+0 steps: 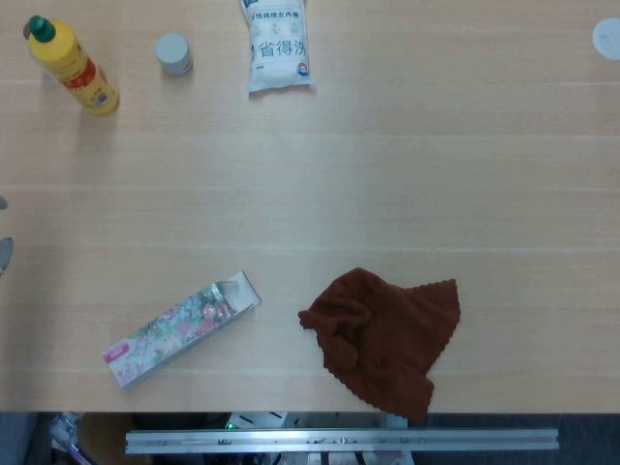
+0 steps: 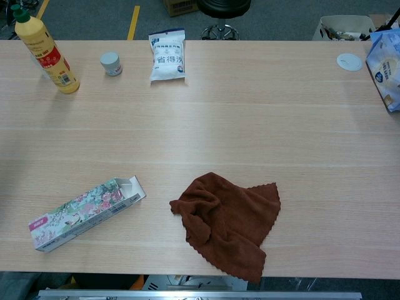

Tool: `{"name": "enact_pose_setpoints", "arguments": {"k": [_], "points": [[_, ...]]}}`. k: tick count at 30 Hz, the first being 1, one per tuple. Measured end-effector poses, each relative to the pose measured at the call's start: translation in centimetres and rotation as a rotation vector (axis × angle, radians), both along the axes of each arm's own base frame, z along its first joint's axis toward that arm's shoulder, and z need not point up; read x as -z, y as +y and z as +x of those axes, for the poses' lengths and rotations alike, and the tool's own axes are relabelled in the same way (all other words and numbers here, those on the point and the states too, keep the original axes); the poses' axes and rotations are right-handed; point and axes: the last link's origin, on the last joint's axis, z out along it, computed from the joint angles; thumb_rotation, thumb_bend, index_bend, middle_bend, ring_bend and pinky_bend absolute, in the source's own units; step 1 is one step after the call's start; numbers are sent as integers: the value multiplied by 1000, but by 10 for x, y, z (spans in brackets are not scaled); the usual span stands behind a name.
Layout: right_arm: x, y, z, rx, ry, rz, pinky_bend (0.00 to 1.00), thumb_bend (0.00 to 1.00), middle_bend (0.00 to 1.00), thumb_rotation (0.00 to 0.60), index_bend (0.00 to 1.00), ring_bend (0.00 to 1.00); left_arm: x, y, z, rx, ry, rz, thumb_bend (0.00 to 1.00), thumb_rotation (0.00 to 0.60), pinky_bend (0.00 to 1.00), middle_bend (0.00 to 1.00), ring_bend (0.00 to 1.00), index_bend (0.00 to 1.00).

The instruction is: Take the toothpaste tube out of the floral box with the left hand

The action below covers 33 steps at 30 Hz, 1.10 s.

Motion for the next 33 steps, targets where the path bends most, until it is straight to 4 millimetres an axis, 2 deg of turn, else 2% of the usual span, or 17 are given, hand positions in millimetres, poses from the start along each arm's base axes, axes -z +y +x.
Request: {"name": "enact_pose_setpoints", "arguments": {"k": [12, 21, 33], "points": [[3, -7, -2, -9, -13, 15, 321, 49, 323, 600, 290, 207, 1, -6, -2, -26, 17, -7, 292, 600, 380, 273, 225, 387], [2, -14, 1, -41, -20, 11, 321, 49, 323, 600, 290, 207, 8, -18, 1, -46, -3, -55, 292, 600, 380, 266, 225, 369], [-4, -29, 10, -93, -29, -4, 321, 50, 323, 600, 290, 207, 29, -31, 12, -47, -74, -257, 241, 600, 350, 207, 196, 297]]}}
